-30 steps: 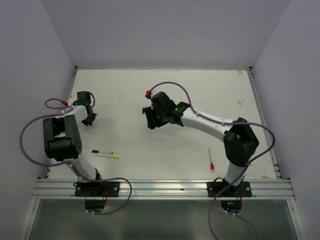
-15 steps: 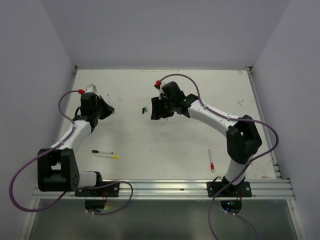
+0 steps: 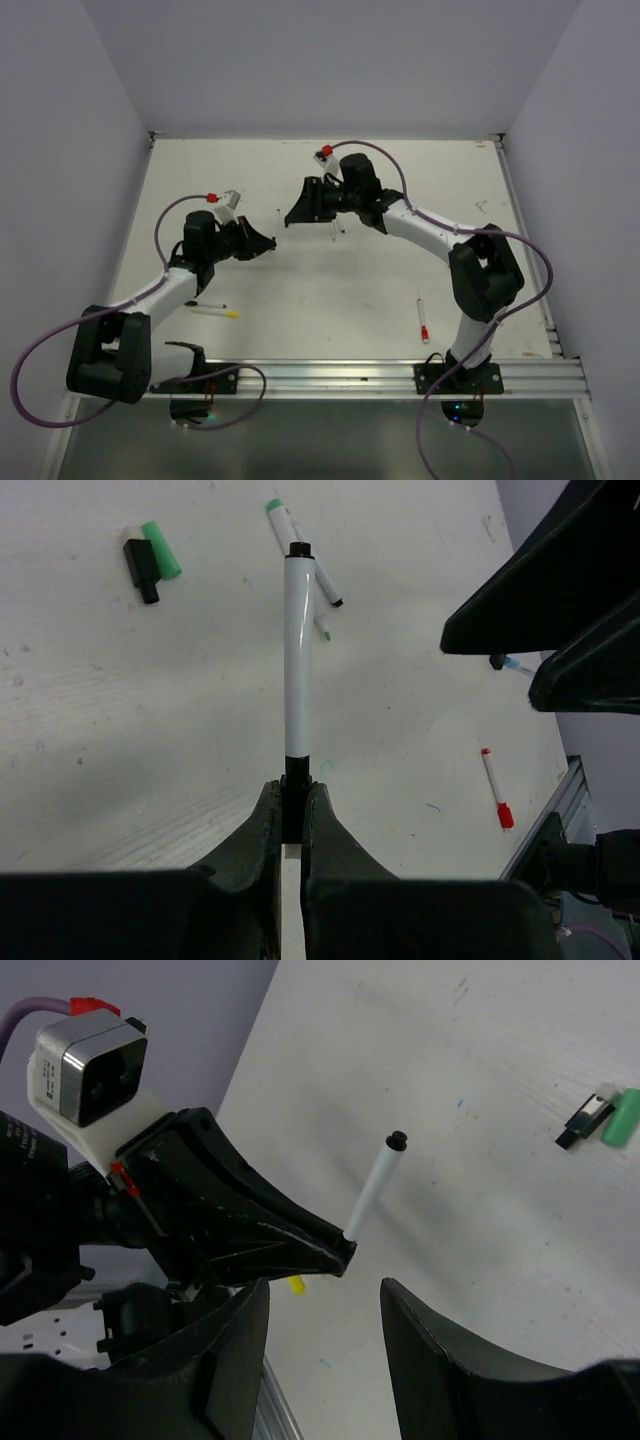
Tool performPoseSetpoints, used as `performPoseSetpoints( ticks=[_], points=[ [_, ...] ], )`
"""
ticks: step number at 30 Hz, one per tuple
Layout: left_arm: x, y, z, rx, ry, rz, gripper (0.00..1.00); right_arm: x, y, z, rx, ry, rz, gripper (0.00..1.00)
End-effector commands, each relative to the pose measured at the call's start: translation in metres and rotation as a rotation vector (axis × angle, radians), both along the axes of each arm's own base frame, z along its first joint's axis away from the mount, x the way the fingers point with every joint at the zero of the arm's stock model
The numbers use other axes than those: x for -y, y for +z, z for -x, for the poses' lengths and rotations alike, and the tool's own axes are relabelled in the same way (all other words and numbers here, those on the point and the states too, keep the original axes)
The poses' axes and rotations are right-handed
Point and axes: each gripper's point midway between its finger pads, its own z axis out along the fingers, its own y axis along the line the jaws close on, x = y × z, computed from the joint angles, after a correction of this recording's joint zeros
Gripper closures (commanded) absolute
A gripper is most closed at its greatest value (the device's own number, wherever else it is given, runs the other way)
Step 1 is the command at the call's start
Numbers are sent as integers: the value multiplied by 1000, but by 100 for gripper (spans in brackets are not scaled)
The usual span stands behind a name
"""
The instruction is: Open the pen caps
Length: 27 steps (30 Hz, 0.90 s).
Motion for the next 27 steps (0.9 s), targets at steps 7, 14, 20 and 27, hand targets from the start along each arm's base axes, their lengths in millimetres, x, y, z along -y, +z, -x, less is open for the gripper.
performPoseSetpoints(
  ticks=[7,14,20,27],
  points=[
    [26,40,6,174,-120,73,100,-32,3,9,-8,39,-77,49],
    [27,54,10,208,-130,84,100,-34,-15,8,-24,15,-31,53],
    [35,63,17,242,-176,113,100,-40,-22,8,-40,17,-36,69],
    [32,57,13,227,-161,57,58,-34,-19,10,-27,-9,-27,100]
  ],
)
